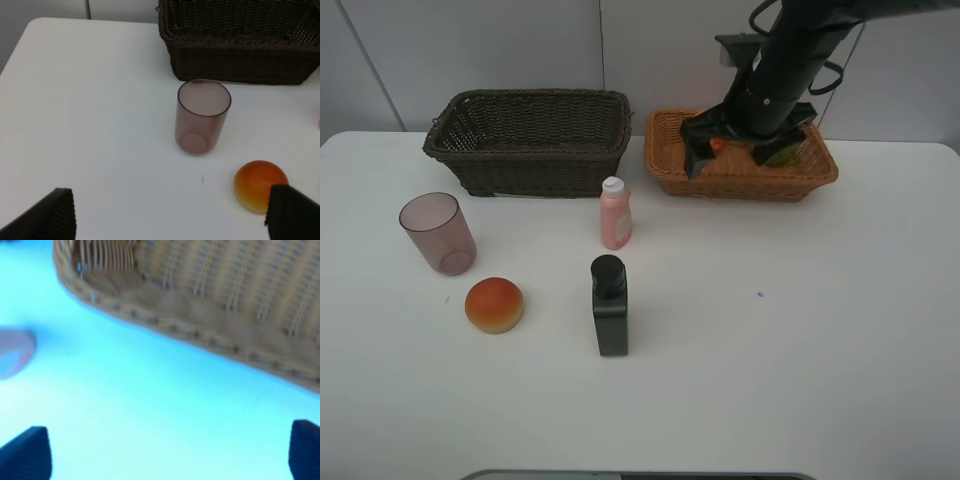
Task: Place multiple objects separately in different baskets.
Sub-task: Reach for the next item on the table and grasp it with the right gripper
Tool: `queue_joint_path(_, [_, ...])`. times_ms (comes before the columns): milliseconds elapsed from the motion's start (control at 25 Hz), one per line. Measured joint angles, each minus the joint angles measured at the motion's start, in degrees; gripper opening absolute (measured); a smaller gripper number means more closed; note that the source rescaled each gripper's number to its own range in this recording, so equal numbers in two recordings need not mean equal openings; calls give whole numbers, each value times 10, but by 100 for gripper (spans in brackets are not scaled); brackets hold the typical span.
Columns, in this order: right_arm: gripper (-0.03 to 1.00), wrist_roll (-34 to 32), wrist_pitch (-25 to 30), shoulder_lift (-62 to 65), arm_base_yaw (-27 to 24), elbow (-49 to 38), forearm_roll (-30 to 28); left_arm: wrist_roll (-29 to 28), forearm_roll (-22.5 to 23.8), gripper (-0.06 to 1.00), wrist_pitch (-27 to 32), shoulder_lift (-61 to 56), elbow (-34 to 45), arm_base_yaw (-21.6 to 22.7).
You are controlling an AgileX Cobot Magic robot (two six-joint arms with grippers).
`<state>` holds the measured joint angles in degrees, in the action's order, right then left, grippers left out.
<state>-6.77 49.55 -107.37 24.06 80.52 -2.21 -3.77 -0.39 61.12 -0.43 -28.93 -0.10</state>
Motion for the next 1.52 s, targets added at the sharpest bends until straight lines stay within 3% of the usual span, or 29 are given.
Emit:
queue_joint_path(400, [100,0,-10,125,-25,-137,4,0,0,98,0,0,0,0])
queue_joint_path(840, [100,-21,-27,140,10,-153,22,0,0,98,0,0,0,0])
queue_joint_path(1120, [100,-66,7,76,57,-70,27,0,0,98,0,0,0,0])
queue_joint_path(1520, [100,-172,66,-66,124,136,22,0,0,98,0,0,0,0])
